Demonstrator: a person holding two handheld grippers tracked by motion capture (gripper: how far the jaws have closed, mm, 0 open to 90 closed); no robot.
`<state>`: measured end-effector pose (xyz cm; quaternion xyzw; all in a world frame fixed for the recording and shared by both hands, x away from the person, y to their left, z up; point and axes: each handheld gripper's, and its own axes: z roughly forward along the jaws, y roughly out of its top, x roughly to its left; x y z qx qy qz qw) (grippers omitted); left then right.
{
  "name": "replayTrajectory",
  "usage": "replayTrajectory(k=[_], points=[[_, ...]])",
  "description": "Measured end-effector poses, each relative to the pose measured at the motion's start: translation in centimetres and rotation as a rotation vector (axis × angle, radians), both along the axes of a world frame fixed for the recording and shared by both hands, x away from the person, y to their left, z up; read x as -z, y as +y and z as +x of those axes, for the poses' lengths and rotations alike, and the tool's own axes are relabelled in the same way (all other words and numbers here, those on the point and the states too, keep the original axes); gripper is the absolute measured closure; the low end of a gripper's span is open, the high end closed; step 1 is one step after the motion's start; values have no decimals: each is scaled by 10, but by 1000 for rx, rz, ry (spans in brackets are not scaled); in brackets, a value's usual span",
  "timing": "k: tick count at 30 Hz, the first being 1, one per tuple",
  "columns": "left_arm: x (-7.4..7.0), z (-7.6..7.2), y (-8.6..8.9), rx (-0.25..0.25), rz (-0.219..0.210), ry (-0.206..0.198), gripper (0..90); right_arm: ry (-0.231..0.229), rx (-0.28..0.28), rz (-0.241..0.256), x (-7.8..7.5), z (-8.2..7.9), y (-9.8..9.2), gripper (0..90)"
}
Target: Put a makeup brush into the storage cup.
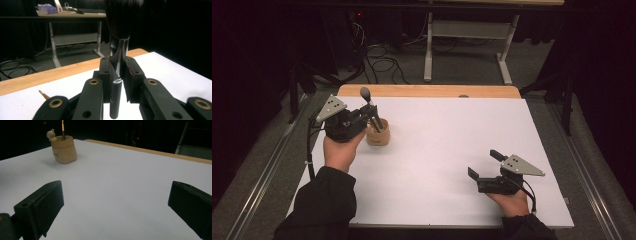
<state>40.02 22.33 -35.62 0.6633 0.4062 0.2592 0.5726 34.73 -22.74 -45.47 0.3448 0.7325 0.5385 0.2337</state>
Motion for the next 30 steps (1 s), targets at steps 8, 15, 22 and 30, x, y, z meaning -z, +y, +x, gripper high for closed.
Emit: replayTrajectory(k=[8, 15, 22, 30], points=[[8, 14, 1, -31, 4, 23, 781, 2, -8, -1, 1, 0, 1, 14], [15, 23, 3, -54, 6, 37, 781, 2, -8, -2, 0, 0, 0, 20], [23, 34, 4, -75, 11, 63, 780, 3, -9, 0, 1, -1, 0, 24], [35, 42, 6, -94, 11, 95, 780, 8, -12, 0, 2, -1, -1, 31]])
